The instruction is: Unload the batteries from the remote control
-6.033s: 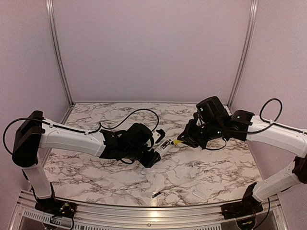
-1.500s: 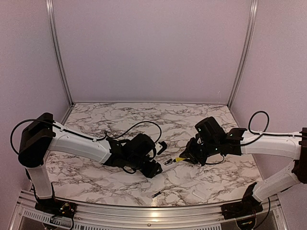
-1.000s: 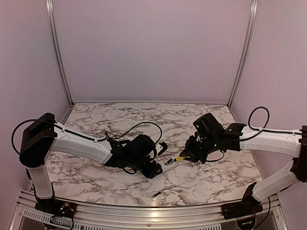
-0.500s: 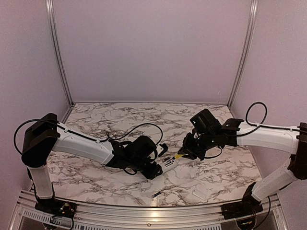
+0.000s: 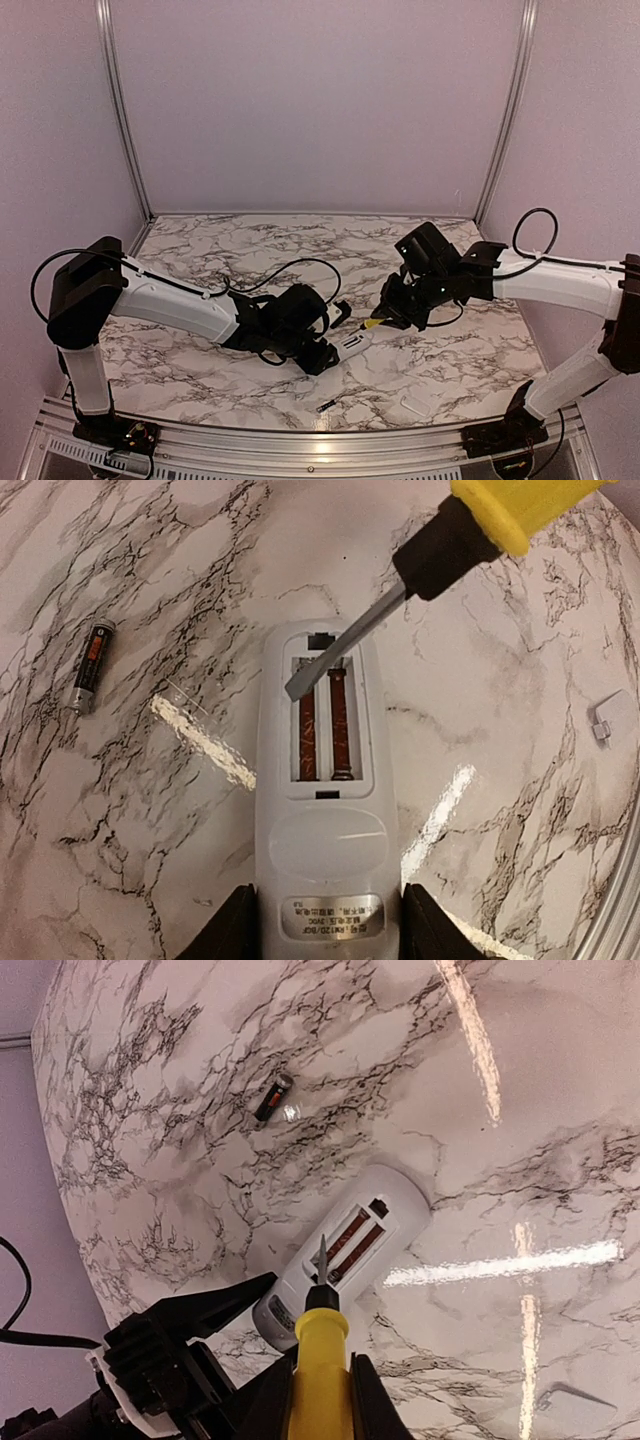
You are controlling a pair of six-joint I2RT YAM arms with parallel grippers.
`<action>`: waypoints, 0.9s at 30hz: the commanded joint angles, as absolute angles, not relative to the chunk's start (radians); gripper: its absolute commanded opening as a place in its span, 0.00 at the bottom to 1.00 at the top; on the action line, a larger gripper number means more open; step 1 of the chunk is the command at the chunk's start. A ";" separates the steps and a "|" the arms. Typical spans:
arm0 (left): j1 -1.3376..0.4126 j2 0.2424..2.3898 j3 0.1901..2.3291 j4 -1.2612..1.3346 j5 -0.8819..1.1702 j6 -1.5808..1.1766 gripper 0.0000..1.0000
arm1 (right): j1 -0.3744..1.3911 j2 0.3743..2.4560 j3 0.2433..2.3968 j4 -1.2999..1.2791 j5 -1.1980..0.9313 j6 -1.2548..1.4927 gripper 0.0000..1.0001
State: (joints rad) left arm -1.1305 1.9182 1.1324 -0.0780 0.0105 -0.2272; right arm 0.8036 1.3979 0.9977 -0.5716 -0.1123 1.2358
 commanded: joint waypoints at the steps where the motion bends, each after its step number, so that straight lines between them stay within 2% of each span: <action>1: -1.134 1.898 1.148 -0.090 0.020 -0.205 0.00 | 0.794 1.367 1.063 -0.619 -0.083 1.225 0.00; 15: -1.084 1.722 1.153 -0.166 -0.086 -0.129 0.00 | 0.749 1.197 1.144 -0.744 0.037 1.211 0.00; 27: -0.896 1.695 1.169 -0.194 -0.181 -0.166 0.00 | 0.747 1.128 1.137 -0.744 0.115 1.229 0.00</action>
